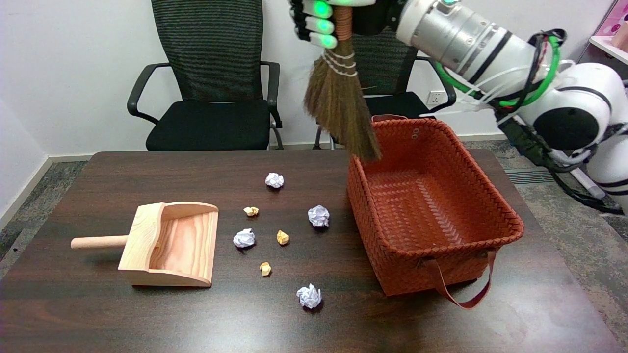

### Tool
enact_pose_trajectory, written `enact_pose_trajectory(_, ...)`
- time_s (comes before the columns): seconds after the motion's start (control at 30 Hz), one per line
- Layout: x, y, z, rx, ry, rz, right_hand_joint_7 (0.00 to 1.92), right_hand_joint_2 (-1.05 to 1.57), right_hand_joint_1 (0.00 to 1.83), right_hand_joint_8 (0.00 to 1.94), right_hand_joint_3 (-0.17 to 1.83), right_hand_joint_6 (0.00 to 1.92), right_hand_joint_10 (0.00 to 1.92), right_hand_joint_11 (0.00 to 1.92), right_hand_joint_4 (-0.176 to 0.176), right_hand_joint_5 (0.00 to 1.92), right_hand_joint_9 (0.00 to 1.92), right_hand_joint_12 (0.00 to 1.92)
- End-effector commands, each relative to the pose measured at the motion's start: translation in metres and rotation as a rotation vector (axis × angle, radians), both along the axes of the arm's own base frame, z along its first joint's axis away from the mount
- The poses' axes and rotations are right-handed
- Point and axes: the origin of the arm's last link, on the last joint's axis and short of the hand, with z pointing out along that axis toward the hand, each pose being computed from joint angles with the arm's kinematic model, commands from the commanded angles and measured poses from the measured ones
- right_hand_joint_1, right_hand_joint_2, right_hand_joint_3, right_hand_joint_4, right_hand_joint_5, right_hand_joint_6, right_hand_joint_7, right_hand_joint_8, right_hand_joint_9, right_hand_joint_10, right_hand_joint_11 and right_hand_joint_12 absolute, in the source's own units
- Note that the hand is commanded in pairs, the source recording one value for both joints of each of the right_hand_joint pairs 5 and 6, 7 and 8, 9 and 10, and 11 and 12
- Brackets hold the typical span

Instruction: Pick up the broom by its handle.

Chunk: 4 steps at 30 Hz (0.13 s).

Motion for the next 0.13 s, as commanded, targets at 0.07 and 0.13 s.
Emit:
enact_pose_trajectory(0.07,-0.016,-0.035,-0.062,0.142,0.033,-0.064,1.92,1.56,0.86,1.92,1.22,1.92,1.92,1.92,0.176,1.92,1.92,1.92)
enact_pose_trajectory(0.13,-0.023,-0.042,-0.068,0.147,0.023,-0.075,1.92,1.56,0.85,1.92,1.22,1.92,1.92,1.92,0.176,1.92,1.92,1.92)
